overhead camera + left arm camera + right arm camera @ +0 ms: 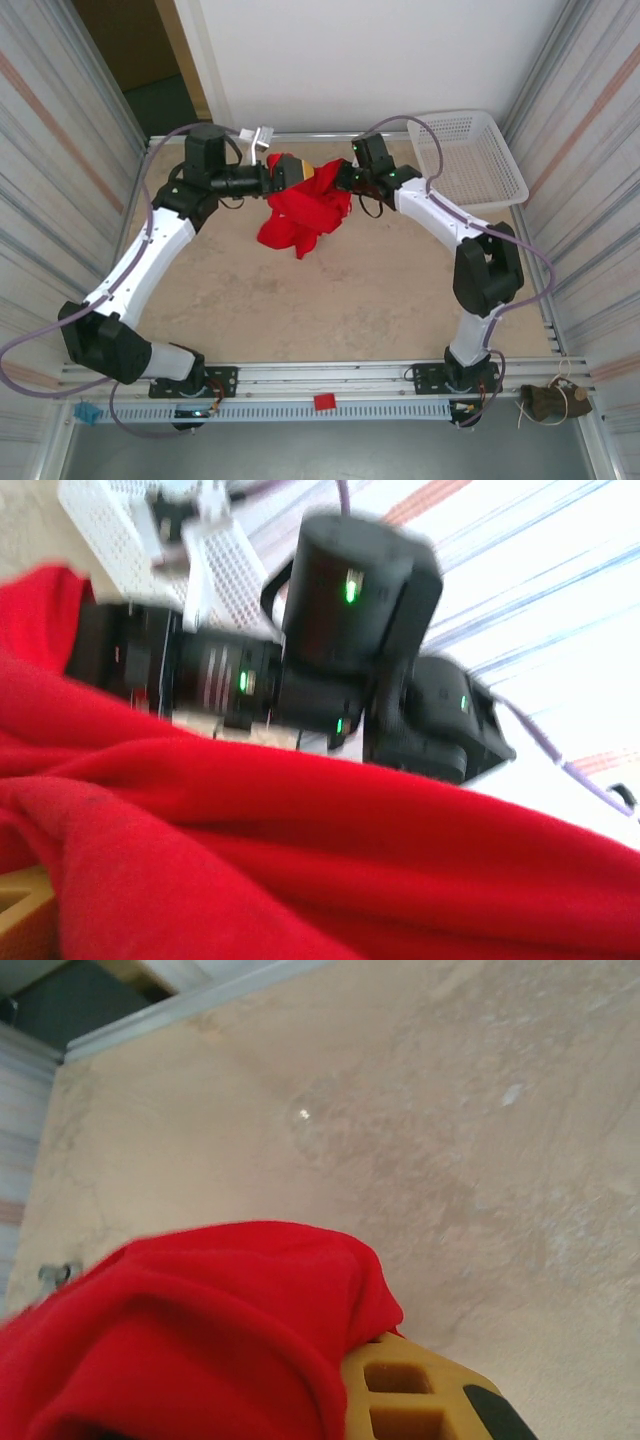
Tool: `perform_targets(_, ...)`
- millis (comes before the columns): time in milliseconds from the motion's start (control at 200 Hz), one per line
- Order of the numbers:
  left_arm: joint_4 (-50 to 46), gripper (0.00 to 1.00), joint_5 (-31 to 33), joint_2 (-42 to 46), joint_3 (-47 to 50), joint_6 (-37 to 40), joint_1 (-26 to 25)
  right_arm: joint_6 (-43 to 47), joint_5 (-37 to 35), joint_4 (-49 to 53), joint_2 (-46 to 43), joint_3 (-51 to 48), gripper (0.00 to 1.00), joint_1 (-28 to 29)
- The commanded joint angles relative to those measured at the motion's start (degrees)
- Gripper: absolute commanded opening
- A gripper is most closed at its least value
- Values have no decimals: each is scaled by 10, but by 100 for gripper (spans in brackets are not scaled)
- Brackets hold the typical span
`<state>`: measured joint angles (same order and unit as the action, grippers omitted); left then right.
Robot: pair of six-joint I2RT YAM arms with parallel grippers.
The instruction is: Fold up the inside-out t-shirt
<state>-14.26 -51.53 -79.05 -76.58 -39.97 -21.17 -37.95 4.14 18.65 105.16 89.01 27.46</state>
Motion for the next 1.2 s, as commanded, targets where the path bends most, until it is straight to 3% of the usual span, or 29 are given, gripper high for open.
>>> perform_targets(0, 59, 99, -70, 18, 38, -30, 12, -24, -16, 13, 14, 81, 0, -66)
perform_targets(255, 46, 99, -85, 76, 62, -21, 104, -69, -54, 59, 8, 80, 0, -190)
perform_targets(386, 37, 99, -90, 95, 78, -11, 144, -66, -32, 53, 5, 83, 0, -202)
perform_targets(476, 32, 99, -79, 98, 81, -4, 152, -68, 25, 8, -10, 60, 0, -195)
perform_targets(586, -94, 99, 43, 95, 20, 114, 80, -63, 97, -2, -26, 65, 0, -171)
perform_targets(681, -132, 99, 145, 70, -12, 157, 2, -67, 126, -14, -61, 66, 0, -145)
perform_targets(776, -97, 99, 251, 48, -2, 167, -62, -72, 123, -8, -98, 74, 0, -117)
perform_targets(912, -16, 98, 336, -6, 5, 160, -123, -79, 81, -11, -151, 62, 0, -72)
perform_targets(1077, 57, 93, 382, -93, -41, 162, -172, -87, 42, -20, -188, 46, 0, -22)
perform_targets(1132, 55, 87, 395, -125, -67, 165, -184, -93, 41, -24, -194, 42, 0, -11)
perform_targets(1197, 58, 55, 401, -157, -91, 167, -193, -99, 41, -28, -197, 40, 0, -3)
